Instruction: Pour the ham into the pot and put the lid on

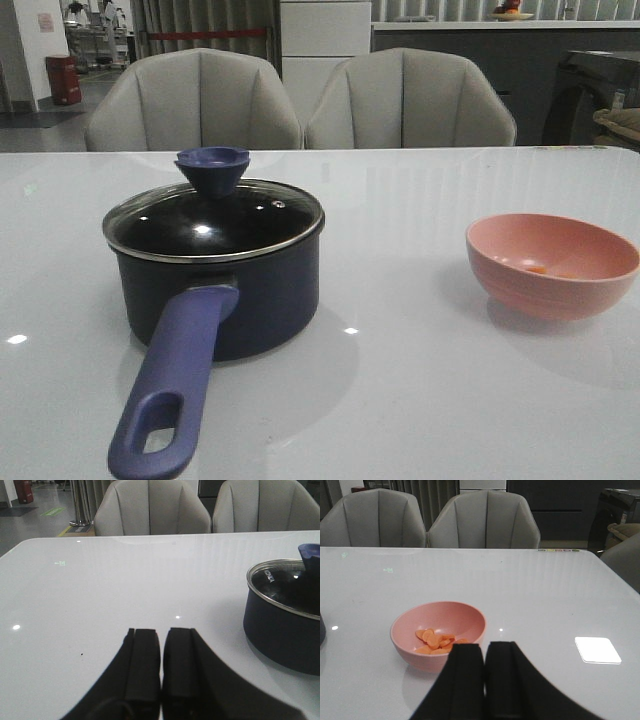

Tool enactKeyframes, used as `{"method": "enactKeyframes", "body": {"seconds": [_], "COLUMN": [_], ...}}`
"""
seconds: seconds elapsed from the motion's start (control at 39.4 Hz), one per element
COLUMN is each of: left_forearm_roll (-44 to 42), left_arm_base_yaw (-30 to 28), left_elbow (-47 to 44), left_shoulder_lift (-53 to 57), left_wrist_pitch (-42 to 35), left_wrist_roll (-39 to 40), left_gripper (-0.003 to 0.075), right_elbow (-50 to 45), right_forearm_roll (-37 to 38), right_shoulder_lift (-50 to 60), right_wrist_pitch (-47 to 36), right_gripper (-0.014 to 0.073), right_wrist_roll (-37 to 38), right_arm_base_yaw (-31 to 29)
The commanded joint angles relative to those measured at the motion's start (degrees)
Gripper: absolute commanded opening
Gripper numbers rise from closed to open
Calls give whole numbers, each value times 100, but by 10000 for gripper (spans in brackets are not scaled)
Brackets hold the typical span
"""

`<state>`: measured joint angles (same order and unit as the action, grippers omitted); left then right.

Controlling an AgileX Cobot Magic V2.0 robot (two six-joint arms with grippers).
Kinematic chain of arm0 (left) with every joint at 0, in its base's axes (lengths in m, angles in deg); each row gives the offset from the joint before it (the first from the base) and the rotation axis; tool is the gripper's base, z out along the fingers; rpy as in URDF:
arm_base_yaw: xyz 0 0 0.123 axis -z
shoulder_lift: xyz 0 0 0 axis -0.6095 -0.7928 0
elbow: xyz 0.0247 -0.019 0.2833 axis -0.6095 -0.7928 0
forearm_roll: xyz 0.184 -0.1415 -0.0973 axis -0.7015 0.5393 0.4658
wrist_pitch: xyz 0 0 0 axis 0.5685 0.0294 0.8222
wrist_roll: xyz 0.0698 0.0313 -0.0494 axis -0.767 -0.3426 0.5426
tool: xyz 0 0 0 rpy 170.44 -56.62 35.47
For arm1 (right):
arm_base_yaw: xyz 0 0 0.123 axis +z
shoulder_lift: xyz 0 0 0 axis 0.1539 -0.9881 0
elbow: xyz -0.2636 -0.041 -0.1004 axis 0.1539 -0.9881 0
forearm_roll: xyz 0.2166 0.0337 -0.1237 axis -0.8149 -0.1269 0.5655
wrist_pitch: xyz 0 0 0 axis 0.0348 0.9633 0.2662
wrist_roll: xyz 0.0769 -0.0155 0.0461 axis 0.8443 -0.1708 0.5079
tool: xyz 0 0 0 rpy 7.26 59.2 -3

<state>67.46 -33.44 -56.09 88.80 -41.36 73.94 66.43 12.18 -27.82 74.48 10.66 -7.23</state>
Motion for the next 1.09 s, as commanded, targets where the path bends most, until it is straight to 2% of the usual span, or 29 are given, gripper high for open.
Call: {"method": "enactKeyframes", "body": {"seconds": [0.0, 0.61, 0.71, 0.96, 1.06], "left_forearm_roll": [-1, -27, -418, -394, -56], "left_arm_base_yaw": [-11, -11, -11, -11, -11], "left_elbow": [-178, -178, -178, -178, -178], "left_shoulder_lift": [115, 115, 115, 115, 115], "left_wrist_pitch": [-423, -430, -748, -885, -1210], "left_wrist_roll": [33, 14, -7, -7, 34], "left_gripper": [114, 114, 114, 114, 114], "right_elbow": [-63, -63, -63, -63, -63], "right_forearm_roll": [60, 60, 60, 60, 60], "right_shoulder_lift": [100, 100, 100, 100, 100], "right_wrist_pitch": [-428, -428, -428, -428, -428], "right_gripper": [159, 159, 159, 159, 159], "right_wrist_roll": [6, 6, 6, 6, 6], "right_arm_base_yaw": [4, 4, 4, 4, 4]}}
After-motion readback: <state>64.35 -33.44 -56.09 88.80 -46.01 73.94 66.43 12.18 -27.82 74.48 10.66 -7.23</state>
